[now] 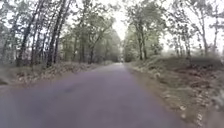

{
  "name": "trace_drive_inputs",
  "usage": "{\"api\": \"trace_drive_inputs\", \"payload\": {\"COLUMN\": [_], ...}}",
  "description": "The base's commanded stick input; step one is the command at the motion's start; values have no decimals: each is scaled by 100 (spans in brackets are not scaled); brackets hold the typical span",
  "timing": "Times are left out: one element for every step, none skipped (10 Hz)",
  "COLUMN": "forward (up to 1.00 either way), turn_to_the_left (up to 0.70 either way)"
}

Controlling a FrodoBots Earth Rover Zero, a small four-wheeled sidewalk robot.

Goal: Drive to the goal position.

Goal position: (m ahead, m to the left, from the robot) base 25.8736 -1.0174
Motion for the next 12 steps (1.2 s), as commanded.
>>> {"api": "trace_drive_inputs", "payload": {"forward": [70,70,70,70,70,70,70,70,70,70,70,70], "turn_to_the_left": [0,0,0,0,0,0,0,0,0,0,0,0]}}
